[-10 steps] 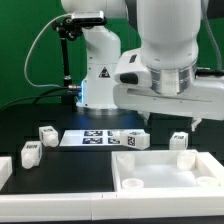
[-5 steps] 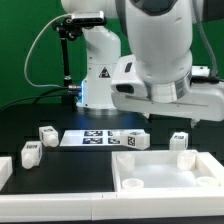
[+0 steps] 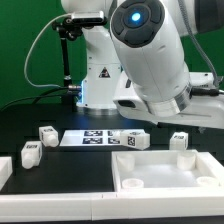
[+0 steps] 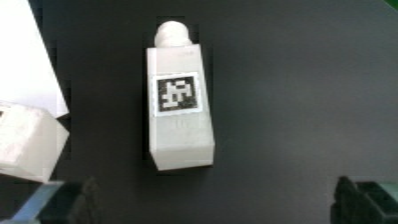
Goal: Assemble one leg
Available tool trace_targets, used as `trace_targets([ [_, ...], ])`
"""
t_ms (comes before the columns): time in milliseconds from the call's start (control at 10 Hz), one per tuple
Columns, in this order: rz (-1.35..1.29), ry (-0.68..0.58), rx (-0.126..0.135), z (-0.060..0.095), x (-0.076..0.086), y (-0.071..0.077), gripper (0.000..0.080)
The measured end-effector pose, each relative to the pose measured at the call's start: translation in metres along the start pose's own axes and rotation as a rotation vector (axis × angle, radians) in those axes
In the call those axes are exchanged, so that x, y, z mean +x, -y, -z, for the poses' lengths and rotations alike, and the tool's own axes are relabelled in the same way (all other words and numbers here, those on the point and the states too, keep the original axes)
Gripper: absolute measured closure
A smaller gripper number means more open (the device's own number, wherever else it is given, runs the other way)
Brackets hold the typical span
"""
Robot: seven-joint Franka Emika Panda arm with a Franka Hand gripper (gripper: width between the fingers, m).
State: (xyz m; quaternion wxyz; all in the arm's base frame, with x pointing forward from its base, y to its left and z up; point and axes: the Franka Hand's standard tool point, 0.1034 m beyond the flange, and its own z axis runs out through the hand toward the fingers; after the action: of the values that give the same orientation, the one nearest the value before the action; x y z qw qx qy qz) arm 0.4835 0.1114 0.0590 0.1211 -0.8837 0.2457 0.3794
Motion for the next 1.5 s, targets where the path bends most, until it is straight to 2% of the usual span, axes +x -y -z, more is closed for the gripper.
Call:
trace_targets([
  [200,-0.001,0.002,0.001,0.0,0.001,-0.001,0.015],
  [300,-0.011,0.066,0.022,-0.008,-0.001,-0.009,0.015],
  [400,-0.032,0.1,0.027,-0.018,0.004,-0.018,0.015],
  [600,-0.053,0.132,0.029,-0.035,0.007,-0.023,0.015],
  [900,-0.053,0.131,0.026,-0.035,0.007,-0.024,0.015],
  [1000,-0.056,0.118,0.022,-0.042,0.008,-0.02,0.015],
  [1200,-0.049,0.094,-0.001,-0.065,0.003,-0.01,0.015],
  [1300,-0.056,0.078,-0.015,-0.071,0.003,-0.009,0.015],
  [1500,-0.057,0.079,-0.014,-0.072,0.003,-0.009,0.015],
])
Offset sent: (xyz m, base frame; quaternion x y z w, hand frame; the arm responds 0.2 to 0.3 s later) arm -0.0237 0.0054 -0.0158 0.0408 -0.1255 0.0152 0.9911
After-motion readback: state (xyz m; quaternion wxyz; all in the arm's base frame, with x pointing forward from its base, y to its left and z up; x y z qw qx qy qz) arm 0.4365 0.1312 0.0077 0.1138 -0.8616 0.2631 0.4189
